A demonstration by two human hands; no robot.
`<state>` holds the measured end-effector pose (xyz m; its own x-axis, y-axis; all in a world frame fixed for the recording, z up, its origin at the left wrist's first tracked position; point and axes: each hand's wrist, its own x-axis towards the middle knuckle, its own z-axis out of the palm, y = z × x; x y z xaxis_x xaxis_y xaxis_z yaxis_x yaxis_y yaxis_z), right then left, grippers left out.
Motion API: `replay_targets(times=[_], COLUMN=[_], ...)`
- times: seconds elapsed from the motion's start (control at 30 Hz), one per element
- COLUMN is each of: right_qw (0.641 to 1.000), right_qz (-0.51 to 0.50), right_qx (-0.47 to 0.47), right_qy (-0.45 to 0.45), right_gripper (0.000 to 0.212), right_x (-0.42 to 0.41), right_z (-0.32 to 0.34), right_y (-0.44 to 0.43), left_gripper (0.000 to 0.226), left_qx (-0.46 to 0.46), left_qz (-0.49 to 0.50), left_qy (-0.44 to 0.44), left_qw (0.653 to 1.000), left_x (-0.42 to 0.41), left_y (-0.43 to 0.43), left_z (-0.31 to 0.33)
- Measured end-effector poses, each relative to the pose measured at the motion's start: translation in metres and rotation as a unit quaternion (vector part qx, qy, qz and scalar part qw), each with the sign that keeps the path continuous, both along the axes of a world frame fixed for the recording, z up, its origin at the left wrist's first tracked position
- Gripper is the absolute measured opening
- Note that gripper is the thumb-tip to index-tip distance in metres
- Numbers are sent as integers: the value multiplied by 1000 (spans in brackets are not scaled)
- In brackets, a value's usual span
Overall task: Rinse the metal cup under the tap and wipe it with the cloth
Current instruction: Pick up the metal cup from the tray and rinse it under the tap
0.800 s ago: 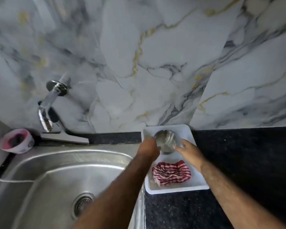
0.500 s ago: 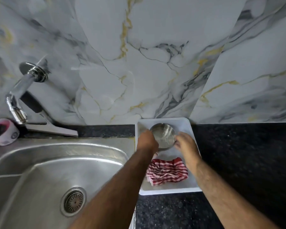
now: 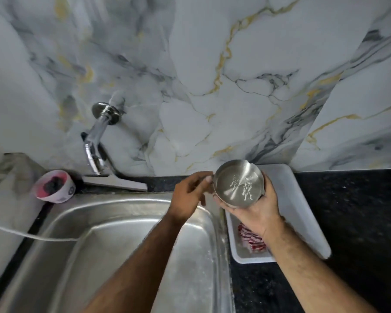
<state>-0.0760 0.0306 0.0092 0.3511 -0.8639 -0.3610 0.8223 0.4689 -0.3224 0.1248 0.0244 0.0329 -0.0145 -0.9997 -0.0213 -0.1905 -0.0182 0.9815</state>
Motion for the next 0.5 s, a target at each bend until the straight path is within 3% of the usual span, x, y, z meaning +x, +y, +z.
replay_targets(times=[0.07,0.17,0.27,0.33,0.37,0.43,0.5], right_qw=[1000,998,997,996,996,995,994], right_qz=[22,49,58,64,69,78,81], right_qx=[5,22,28,28,28,28,38], right_qy=[-2,14,44,52,56,63,69], right_gripper=[70,66,60,65,68,70,72], right_x=[33,76,122,147,161,189,213], right_z=[6,7,12,13,12,11,10], right_y=[3,4,4,1,-1,-5,-9], left_gripper=[18,32,61,75,72,67,52], left_qx=[43,96,51,4,-18,-18,21], left_qz=[97,273,420,424,384,257,173], left_qy=[3,-32,61,56,7,-192,-378], left_qw=[994,957,904,904,923,947,909], left_x=[46,127,189,207,210,214,213], left_y=[9,13,9,5,3,-4,-12], left_z=[-15,-27,10,44,60,84,100])
